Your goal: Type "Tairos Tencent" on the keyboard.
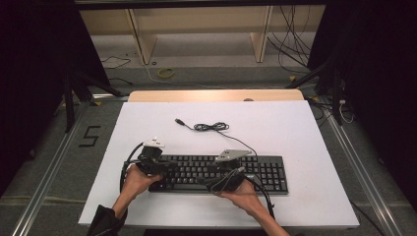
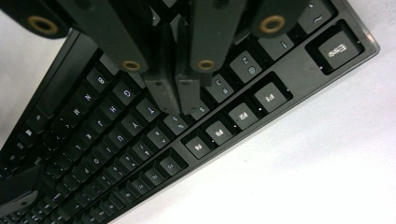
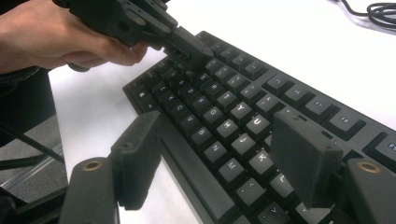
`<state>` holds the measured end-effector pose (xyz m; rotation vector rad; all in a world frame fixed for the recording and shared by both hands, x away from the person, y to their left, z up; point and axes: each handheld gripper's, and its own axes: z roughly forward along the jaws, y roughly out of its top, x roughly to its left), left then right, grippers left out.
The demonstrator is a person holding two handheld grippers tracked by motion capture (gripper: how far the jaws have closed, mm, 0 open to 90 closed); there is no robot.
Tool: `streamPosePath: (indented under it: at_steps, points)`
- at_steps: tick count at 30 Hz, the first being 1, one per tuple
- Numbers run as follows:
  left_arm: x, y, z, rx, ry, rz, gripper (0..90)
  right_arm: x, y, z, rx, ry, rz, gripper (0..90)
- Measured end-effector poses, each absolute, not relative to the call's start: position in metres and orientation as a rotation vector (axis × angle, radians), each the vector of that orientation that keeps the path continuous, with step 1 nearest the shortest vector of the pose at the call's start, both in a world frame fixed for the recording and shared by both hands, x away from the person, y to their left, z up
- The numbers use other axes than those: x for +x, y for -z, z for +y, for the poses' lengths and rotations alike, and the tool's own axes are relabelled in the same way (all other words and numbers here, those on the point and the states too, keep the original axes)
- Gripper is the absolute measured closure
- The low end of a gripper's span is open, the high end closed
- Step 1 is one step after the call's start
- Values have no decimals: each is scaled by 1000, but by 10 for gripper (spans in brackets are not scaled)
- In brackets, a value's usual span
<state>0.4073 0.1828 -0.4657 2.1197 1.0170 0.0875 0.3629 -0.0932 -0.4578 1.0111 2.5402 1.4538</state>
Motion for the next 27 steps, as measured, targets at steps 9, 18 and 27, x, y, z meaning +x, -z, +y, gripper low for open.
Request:
streamPosePath:
  at_steps: [9,18,27]
  points:
    - [410,469,180,2138,-80,1021,890,363,458,-93,1013,-1453,2541,346]
    - [410,474,178,2161,-73,1030,892,363,459,-93,1015,-1449,2541,347]
    - [408,472,178,2141,-70,1028,890,363,458,-93,1015,-1444,2538,347]
